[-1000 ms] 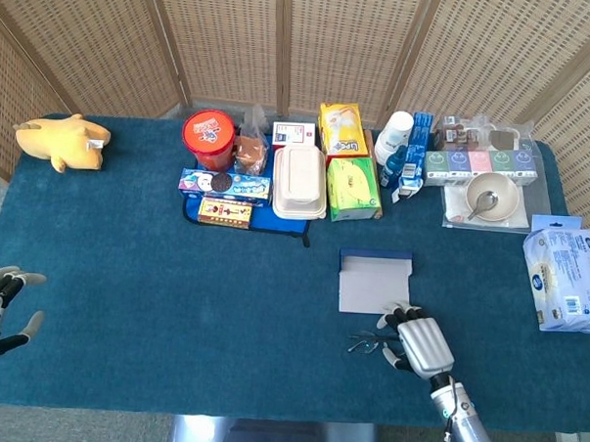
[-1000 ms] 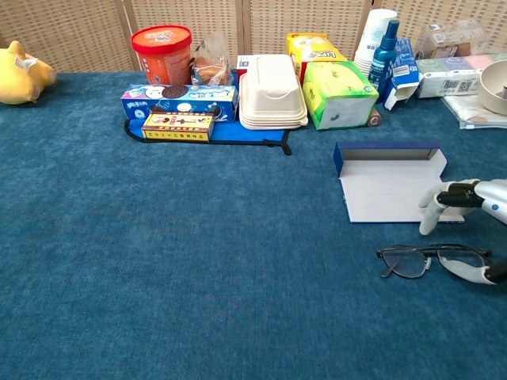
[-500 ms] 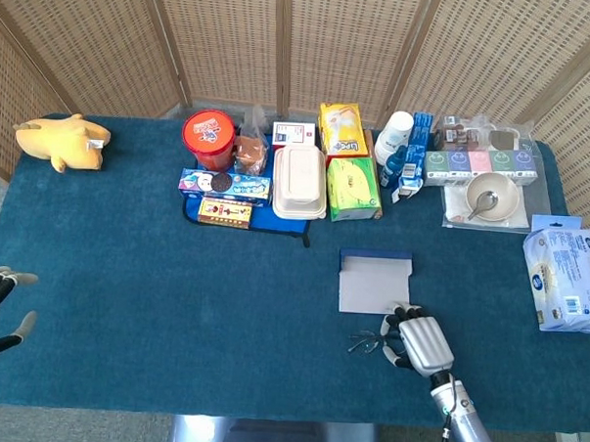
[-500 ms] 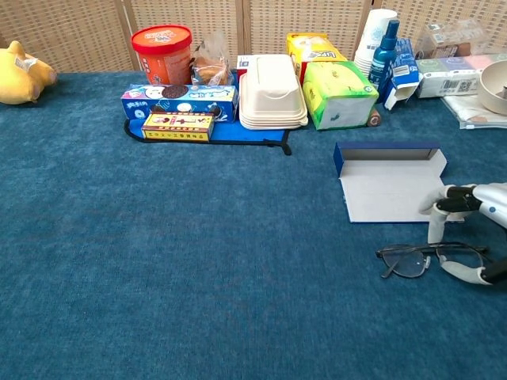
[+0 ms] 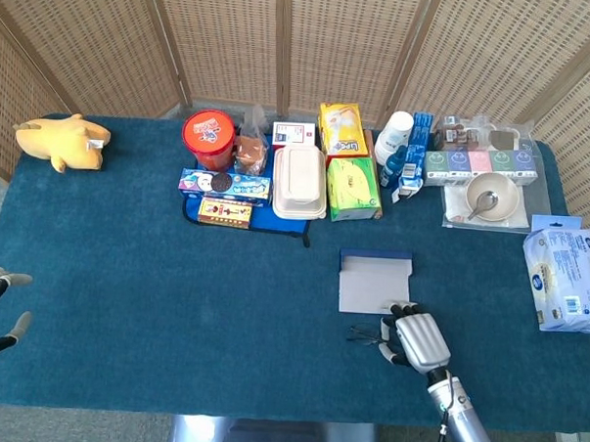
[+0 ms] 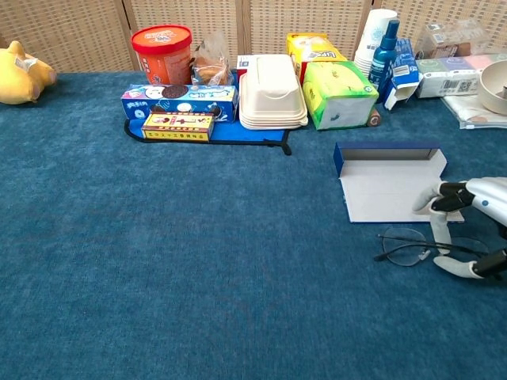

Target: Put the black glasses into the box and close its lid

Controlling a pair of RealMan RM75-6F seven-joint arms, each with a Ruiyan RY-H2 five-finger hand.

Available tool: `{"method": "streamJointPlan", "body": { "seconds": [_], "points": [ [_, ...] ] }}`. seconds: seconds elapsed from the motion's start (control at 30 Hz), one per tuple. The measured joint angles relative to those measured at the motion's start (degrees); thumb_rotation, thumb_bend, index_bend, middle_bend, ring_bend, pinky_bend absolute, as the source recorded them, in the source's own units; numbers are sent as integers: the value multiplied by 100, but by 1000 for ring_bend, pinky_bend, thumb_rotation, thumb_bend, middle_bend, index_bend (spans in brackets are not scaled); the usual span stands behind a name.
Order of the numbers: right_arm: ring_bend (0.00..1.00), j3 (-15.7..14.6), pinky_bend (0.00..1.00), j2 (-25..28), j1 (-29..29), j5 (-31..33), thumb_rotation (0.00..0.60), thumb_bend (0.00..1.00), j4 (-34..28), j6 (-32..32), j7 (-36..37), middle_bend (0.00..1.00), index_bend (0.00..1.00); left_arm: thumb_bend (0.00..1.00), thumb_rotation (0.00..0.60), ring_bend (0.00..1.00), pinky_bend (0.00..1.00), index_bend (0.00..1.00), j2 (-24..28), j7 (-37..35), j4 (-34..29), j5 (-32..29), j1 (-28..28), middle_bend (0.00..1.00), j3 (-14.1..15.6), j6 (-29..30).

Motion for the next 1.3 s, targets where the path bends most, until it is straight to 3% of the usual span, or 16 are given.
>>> {"method": "streamJointPlan", "body": {
  "seconds": [0.33, 0.63, 0.93, 1.3],
  "points": [
    [308, 96, 310, 254, 124, 120, 600, 279, -470, -160, 91, 303, 674, 304, 600, 221, 277, 313, -1, -37, 44, -1, 10, 349, -10, 13],
    [308, 452, 310, 707, 536, 452, 600, 278, -986, -657, 292, 303, 668, 303, 600, 221, 277, 313, 18, -31, 29, -10, 26, 349, -27, 53],
    [308, 638, 310, 776, 827, 615, 600, 278, -812, -943, 546, 303, 668, 303, 600, 221, 277, 312, 49, 5, -15, -4, 58, 348, -18, 87],
    [308, 760, 310, 691, 1189, 723, 600, 279, -84, -1304, 971, 303, 667, 304, 600, 221, 277, 312, 86, 76, -85, -10, 100, 348, -17, 140]
  ]
}}
